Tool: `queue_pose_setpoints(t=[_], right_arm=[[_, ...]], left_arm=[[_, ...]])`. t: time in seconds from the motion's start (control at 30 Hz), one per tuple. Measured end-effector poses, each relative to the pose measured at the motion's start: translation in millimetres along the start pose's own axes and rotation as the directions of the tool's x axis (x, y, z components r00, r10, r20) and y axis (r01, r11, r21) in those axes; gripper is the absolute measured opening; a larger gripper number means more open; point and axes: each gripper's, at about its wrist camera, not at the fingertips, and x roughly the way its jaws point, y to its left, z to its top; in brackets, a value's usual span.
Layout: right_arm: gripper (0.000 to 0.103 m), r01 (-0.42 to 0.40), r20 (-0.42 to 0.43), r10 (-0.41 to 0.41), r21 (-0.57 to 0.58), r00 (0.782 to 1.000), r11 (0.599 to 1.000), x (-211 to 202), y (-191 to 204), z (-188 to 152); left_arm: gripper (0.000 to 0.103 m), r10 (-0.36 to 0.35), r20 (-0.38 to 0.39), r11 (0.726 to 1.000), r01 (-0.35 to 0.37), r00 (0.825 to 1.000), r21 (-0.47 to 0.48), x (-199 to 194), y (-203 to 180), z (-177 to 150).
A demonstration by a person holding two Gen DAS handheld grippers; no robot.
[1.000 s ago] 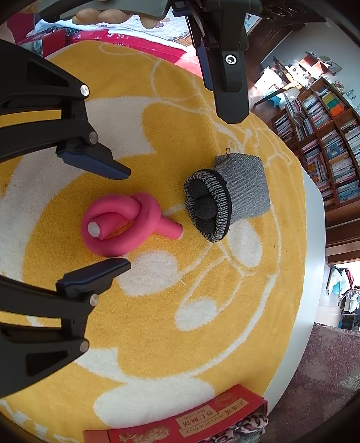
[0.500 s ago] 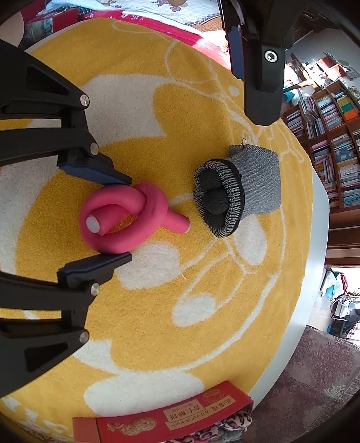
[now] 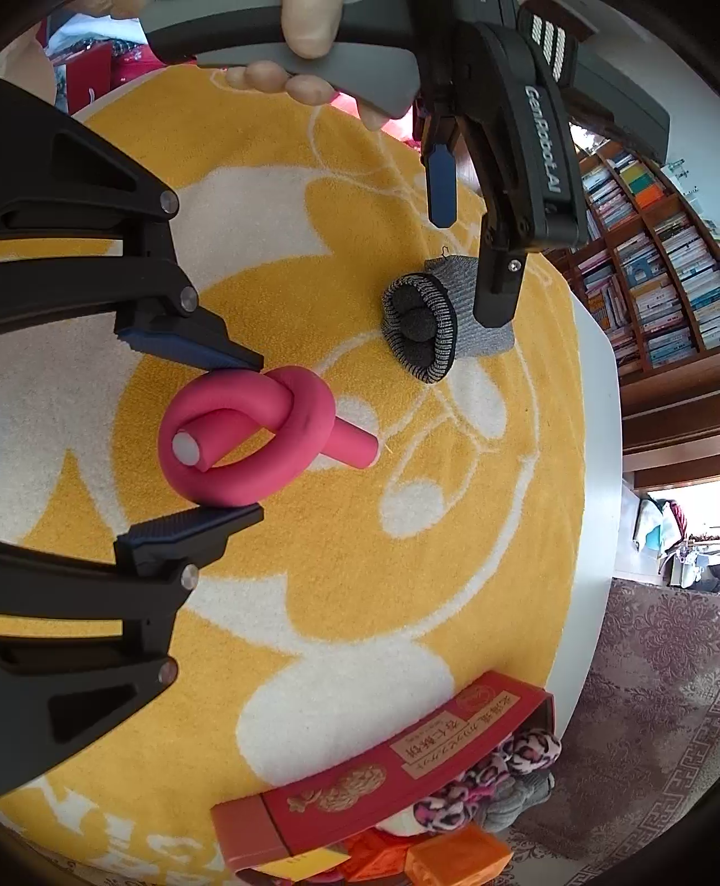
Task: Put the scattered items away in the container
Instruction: 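Grasp the pink foam knot with the right tool while the left tool grasps the grey cuffed sock, then carry the knot and sock into the tin and open both tools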
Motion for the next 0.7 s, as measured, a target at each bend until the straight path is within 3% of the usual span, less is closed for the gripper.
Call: queue_pose_setpoints(t=[0.13, 0.23, 0.4, 0.53, 0.7], right_arm=[[0.051, 0.009, 0.015, -0.010, 0.026, 1.000, 1.000, -12, -20, -6], [0.051, 0.017, 0.025, -0.018, 0.051, 1.000, 0.999, -23, -41, -13], [0.051, 0.025, 0.050, -0.031, 0.104, 0.998, 0.994, -41, -75, -20], [0.051, 0.033, 0.093, -0.047, 0.149, 0.995, 0.988, -61, -102, -22], [0.051, 0.043, 0.165, -0.079, 0.211, 0.983, 0.977, -88, -138, -17]], left_arm=[[0.102, 0.020, -0.062, 0.998, -0.023, 0.998, -0.059, 27, 5, 5], [0.094, 0.030, -0.067, 0.996, -0.035, 0.997, -0.085, 34, 6, 5], [0.062, 0.062, -0.024, 0.995, -0.064, 0.998, -0.078, 29, 0, 5], [0.060, 0.044, 0.002, 0.997, -0.044, 0.999, -0.064, 22, -18, 0], [0.060, -0.015, 0.042, 1.000, 0.014, 0.999, 0.008, 8, -68, -3]])
